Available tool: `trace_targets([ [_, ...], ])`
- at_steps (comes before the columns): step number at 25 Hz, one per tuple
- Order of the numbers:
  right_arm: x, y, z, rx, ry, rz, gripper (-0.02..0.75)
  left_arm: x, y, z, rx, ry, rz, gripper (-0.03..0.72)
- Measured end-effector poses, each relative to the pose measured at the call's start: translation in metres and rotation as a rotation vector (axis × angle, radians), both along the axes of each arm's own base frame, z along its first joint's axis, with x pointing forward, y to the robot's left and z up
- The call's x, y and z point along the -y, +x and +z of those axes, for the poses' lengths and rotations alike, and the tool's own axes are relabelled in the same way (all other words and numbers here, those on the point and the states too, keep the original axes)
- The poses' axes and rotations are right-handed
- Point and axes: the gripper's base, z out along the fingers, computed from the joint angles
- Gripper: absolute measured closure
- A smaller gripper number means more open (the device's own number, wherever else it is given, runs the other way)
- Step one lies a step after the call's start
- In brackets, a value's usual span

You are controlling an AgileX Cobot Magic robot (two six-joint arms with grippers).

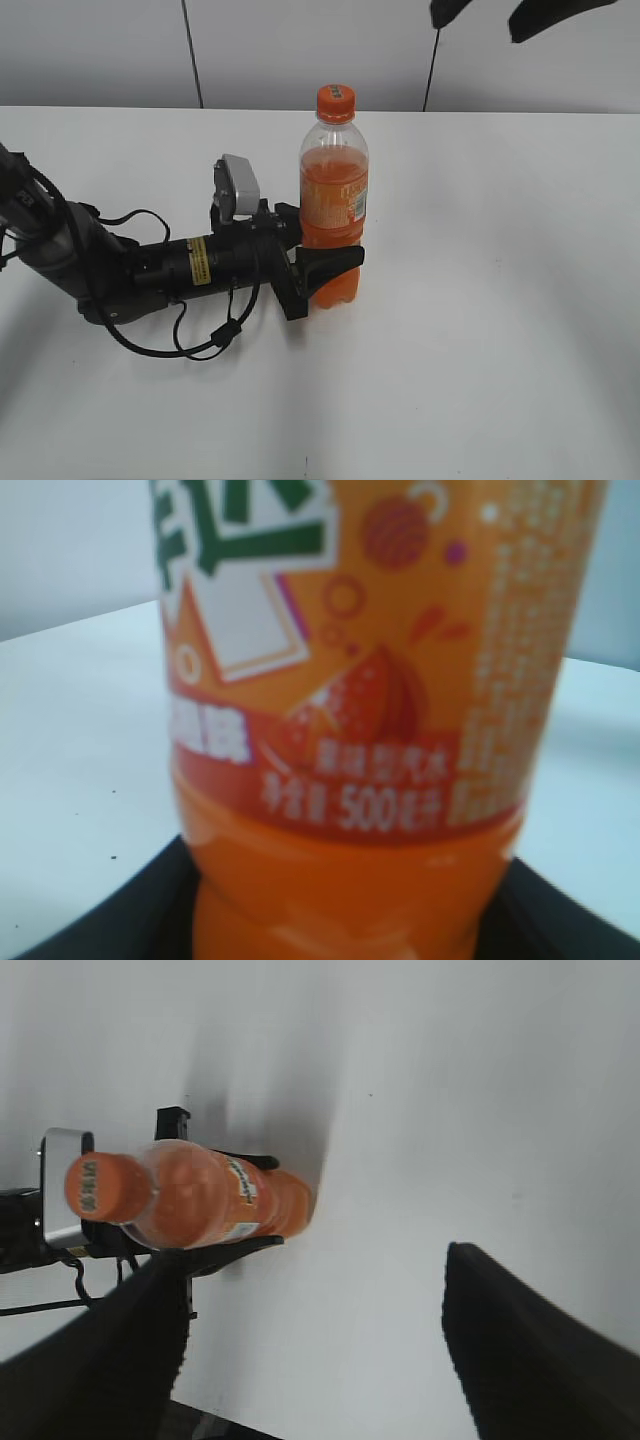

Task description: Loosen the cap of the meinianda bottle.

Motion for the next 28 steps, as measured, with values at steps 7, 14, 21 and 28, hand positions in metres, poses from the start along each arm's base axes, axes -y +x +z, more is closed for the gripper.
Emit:
trace_targets([
  [7, -0.046, 0.011, -0.019, -0.033, -0.017, 0.083, 0.147, 0.001, -0.001, 0.0, 0.005, 0.004, -0.011, 0.291],
  [14, -0.083, 0.02, -0.032, -0.036, -0.019, 0.151, 0.147, 0.001, -0.001, 0.0, 0.008, 0.005, -0.014, 0.291],
  [21, -0.098, 0.023, -0.045, -0.058, -0.032, 0.176, 0.147, 0.001, -0.001, 0.0, 0.008, 0.005, -0.013, 0.291],
  [28, -0.104, 0.025, -0.055, -0.071, -0.056, 0.183, 0.176, 0.001, -0.001, 0.0, 0.008, 0.005, -0.013, 0.291],
])
